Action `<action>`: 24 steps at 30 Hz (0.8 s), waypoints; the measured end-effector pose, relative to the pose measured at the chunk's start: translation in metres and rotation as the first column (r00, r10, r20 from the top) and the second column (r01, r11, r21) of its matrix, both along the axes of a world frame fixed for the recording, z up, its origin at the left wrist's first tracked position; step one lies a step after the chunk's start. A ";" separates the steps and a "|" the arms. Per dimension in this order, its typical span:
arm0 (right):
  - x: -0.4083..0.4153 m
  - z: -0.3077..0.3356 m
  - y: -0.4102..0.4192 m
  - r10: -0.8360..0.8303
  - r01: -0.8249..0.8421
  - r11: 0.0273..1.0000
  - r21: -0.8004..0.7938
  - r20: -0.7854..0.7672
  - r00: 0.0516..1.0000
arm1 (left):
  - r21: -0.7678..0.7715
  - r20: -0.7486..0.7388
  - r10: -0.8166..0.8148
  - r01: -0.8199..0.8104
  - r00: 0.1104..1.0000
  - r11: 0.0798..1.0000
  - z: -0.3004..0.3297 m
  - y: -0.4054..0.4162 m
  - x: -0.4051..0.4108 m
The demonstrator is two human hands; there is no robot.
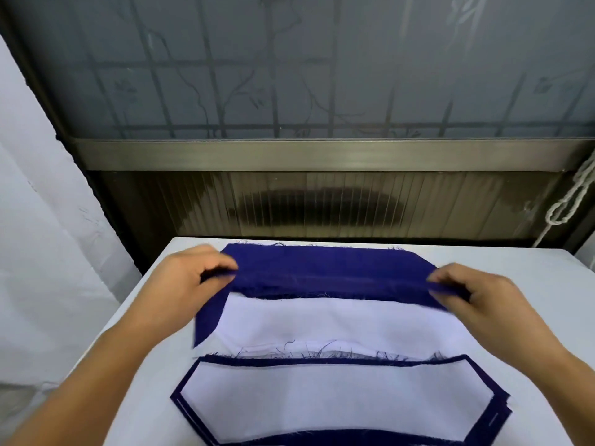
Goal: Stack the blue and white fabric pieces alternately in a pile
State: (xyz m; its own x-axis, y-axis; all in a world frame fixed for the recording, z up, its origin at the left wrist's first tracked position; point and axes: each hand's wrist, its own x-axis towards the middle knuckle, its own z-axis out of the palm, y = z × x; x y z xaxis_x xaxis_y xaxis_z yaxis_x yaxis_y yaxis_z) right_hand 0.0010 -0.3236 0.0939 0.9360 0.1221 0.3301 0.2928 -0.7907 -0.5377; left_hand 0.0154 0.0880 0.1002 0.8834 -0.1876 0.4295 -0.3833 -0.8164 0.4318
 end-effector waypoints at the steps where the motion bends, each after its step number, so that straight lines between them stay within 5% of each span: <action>1: -0.012 -0.002 -0.006 0.041 -0.037 0.998 0.044 -0.095 0.995 | 0.004 -0.106 -0.054 0.055 0.993 0.999 0.000 0.004 -0.009; 6: -0.033 -0.025 -0.019 0.157 -0.147 0.987 0.062 -0.554 0.818 | -0.007 -0.669 -0.223 0.294 0.709 0.956 -0.019 0.008 -0.031; 9: -0.026 -0.041 -0.018 0.082 -0.148 0.987 -0.063 -0.598 0.797 | -0.017 -0.732 -0.204 0.282 0.650 0.959 -0.031 -0.001 -0.031; 11: -0.022 -0.041 -0.016 0.016 -0.084 0.989 -0.118 -0.484 0.875 | -0.008 -0.664 -0.148 0.192 0.732 0.981 -0.033 -0.005 -0.030; 14: -0.030 -0.030 -0.011 -0.035 0.031 0.999 -0.043 -0.109 0.993 | 0.006 -0.360 -0.011 0.014 0.933 1.000 -0.028 -0.008 -0.034; 18: -0.047 -0.048 -0.015 0.046 -0.001 0.992 -0.124 0.360 0.932 | 0.039 0.044 -0.048 0.046 0.998 0.998 -0.038 -0.005 -0.059; 21: -0.062 -0.088 -0.022 0.184 -0.081 0.968 -0.239 0.445 0.876 | 0.174 0.178 -0.140 0.108 0.974 0.979 -0.071 -0.003 -0.080; 24: -0.073 -0.124 -0.025 0.271 -0.170 0.942 -0.289 0.361 0.892 | 0.295 0.227 -0.233 0.161 0.946 0.942 -0.114 -0.008 -0.094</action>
State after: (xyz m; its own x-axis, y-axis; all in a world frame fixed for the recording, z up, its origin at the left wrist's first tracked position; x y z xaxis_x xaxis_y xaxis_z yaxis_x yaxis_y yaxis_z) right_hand -0.0723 -0.3485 -0.0297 0.6763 0.4338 0.5953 0.6203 -0.7713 -0.1426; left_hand -0.0791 0.0802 -0.0140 0.6840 -0.4865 0.5436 -0.6158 -0.7845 0.0727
